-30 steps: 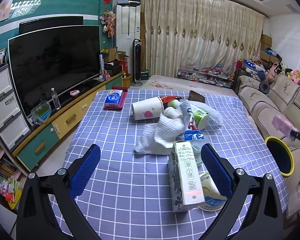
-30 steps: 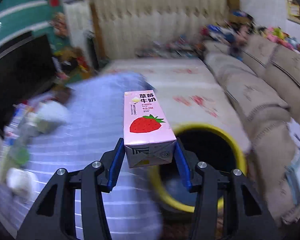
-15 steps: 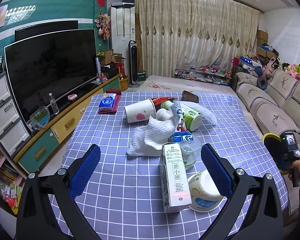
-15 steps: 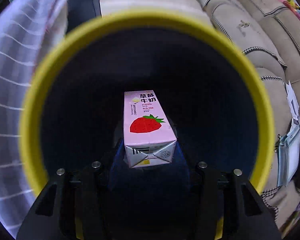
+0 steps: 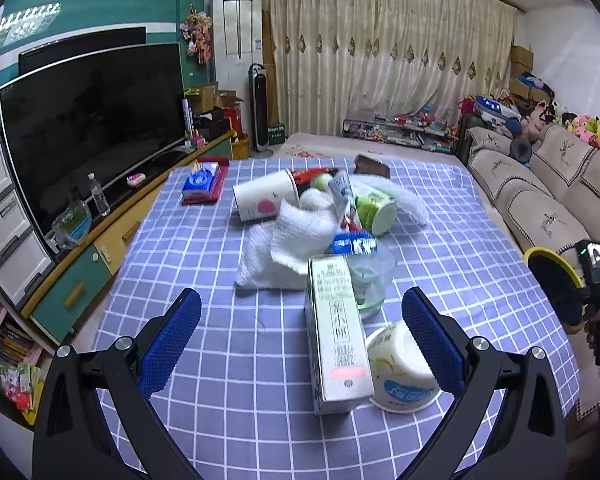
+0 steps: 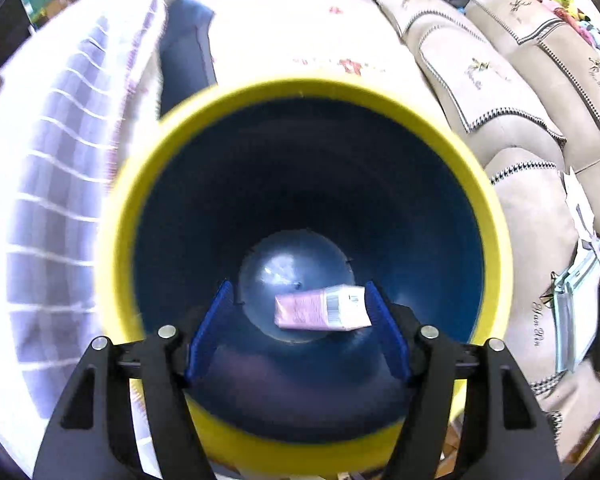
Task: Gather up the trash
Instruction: 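Carry the pink carton over the yellow bin and open the right gripper, then grasp the white tea carton with the left gripper and lift it, then carry the white carton over the yellow bin and open the left gripper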
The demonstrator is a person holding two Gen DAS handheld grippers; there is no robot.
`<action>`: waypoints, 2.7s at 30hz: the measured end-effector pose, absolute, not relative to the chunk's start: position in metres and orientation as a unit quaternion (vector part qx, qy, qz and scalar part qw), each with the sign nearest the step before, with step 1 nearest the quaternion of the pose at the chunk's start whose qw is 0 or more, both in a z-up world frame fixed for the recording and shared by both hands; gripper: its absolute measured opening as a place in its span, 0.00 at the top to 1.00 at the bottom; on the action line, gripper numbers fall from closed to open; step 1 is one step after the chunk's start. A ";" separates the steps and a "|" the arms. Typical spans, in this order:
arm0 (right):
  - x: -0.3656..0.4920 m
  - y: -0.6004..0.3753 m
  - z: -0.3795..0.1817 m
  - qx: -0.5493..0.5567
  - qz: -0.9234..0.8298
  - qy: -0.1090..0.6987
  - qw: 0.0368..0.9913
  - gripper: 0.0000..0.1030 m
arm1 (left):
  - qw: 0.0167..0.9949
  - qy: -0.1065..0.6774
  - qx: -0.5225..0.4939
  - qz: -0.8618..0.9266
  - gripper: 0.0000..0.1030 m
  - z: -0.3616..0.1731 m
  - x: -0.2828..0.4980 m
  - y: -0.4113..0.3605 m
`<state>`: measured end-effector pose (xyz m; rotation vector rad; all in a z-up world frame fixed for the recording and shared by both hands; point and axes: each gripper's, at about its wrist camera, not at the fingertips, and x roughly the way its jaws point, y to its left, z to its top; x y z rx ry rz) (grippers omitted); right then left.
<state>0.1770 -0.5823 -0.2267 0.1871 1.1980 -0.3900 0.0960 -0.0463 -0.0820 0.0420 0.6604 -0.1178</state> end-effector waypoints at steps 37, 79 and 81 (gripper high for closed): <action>0.133 -0.508 -0.170 0.086 -0.114 0.469 0.872 0.30 | 0.919 0.386 0.011 -0.080 0.71 -0.139 0.102 -0.035; 0.018 -0.633 -0.144 0.151 -0.227 0.396 0.877 0.30 | 0.782 0.457 0.207 -0.371 0.70 -0.189 0.198 -0.539; 0.020 -0.632 -0.147 0.150 -0.224 0.401 0.876 0.30 | 0.776 0.472 0.214 -0.360 0.70 -0.203 0.205 -0.550</action>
